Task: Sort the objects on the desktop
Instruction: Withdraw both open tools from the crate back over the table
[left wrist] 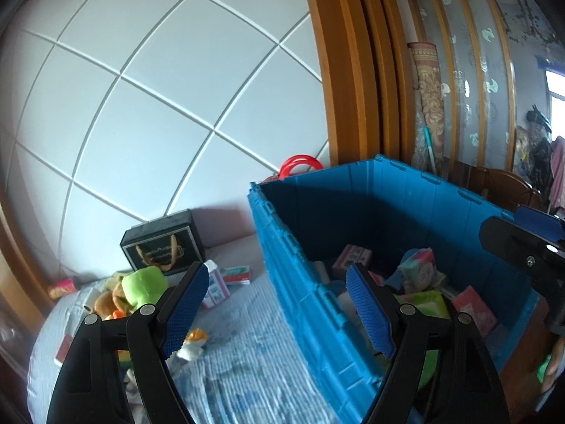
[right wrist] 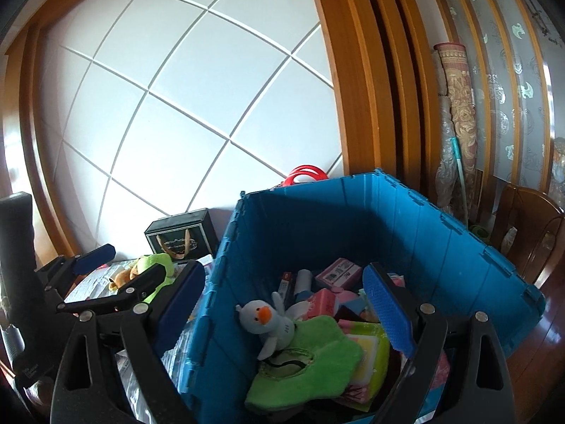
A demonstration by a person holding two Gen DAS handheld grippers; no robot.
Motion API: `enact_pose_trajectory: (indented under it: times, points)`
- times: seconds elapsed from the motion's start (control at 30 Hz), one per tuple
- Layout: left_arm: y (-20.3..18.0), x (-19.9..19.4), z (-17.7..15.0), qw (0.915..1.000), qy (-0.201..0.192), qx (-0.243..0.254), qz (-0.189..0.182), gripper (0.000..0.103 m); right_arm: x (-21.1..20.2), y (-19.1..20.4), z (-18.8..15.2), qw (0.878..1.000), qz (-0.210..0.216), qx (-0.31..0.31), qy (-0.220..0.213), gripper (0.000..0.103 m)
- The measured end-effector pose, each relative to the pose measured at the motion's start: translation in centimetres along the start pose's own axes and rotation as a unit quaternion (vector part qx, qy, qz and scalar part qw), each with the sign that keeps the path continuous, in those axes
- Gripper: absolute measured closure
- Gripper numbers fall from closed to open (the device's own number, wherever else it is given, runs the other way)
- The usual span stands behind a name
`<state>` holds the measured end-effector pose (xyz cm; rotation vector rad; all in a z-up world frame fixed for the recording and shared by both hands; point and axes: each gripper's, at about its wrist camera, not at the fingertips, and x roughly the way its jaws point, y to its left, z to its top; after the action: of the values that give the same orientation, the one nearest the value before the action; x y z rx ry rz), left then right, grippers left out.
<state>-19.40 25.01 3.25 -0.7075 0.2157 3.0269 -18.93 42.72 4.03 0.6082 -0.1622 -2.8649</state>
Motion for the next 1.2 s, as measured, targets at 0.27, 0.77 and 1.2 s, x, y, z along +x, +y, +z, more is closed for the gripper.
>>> enact_pose_trajectory:
  times: [0.27, 0.77, 1.2]
  points:
    - [10.6, -2.2, -6.3, 0.9988, 0.014, -0.018, 0.044, 0.022, 2.3, 10.5, -2.0, 0.998, 0.047, -0.024, 0.026, 0.011]
    - [27.8, 0.6, -19.3, 0.9807, 0.119, -0.078, 0.134, 0.022, 10.8, 24.7, -10.4, 0.983, 0.103, -0.06, 0.138, 0.011]
    - [34.1, 4.9, -25.7, 0.9456, 0.185, -0.161, 0.215, 0.022, 22.6, 24.2, -14.0, 0.966, 0.136, -0.093, 0.201, 0.011]
